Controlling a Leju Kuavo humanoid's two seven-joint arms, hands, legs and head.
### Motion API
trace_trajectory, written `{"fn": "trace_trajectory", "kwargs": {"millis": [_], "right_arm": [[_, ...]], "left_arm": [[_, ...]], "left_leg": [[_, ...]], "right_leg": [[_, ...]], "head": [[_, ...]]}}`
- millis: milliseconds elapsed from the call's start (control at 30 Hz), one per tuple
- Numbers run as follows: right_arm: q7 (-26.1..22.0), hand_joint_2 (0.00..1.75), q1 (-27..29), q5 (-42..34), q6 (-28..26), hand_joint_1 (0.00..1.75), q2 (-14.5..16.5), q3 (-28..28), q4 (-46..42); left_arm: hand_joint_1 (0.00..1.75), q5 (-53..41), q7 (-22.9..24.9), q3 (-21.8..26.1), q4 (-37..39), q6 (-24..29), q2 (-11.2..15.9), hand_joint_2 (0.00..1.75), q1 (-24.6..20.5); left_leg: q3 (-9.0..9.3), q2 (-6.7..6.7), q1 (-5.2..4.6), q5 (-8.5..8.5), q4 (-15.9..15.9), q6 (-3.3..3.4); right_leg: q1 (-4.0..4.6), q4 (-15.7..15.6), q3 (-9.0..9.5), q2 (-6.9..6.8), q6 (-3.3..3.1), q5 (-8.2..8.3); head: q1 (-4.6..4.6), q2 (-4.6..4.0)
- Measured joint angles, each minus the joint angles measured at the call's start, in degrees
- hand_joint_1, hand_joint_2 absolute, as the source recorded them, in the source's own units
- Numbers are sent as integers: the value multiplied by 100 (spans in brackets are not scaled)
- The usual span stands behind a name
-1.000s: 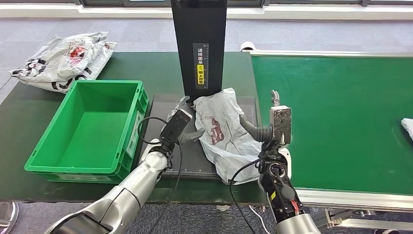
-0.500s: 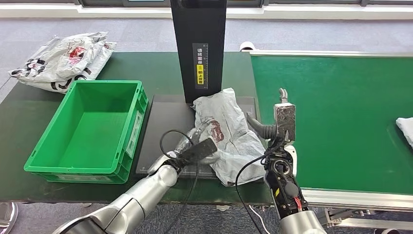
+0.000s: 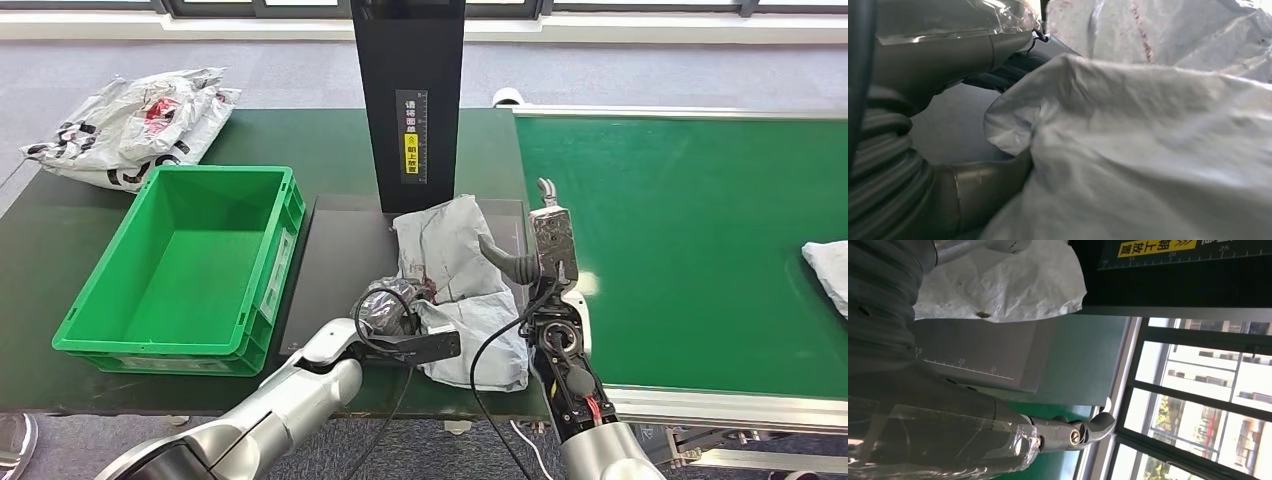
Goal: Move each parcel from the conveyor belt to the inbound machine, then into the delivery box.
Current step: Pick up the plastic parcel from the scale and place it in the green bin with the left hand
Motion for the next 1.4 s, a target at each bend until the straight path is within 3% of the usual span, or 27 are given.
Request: {"fn": "trace_trajectory", "kwargs": {"millis": [267,433,667,867,1067,1200,1400], "right_arm": [[8,175,-17,9,15,0,25,0,66],[-3,175,-13,49,79,0,29,0,98],[-36,175,44,-14,81,0,43,0,150],[-26,175,223,-67,6,0,42,0,133],[126,175,466,-128,-66,0,26,0,-121],[208,175,575,-156,-83,0,-28,0,-344],[239,175,640,-157,-85,0,-67,0,-515]], "left_arm": [[175,-4,22,-22,34,11,35,175,0],[175,-164,34,22,14,316,63,175,78],[175,-25,-378,806,-642,826,168,175,396],[175,-1281,376,1626,-1872,1463,534,175,92],[175,-2983,1098,2259,-2199,1961,890,175,-509],[175,-3340,1221,2502,-2126,2306,1022,175,-703],[175,-3390,1235,2659,-2023,2371,1096,175,-783]], "left_leg": [[16,0,0,0,0,0],[18,0,0,0,0,0],[9,3,2,3,0,-3],[-10,3,4,10,0,-5],[-13,5,4,10,0,-5],[-16,6,4,9,0,-5],[-16,5,3,9,1,-5]], "right_leg": [[0,0,16,0,0,0],[0,0,17,0,0,0],[1,1,3,3,0,0],[5,5,-16,3,-3,4],[4,5,-22,5,-3,4],[3,5,-25,6,-3,4],[2,4,-24,5,-3,4]], "head": [[0,0],[0,1],[1,1],[1,-1],[0,0],[1,0],[1,1]]}}
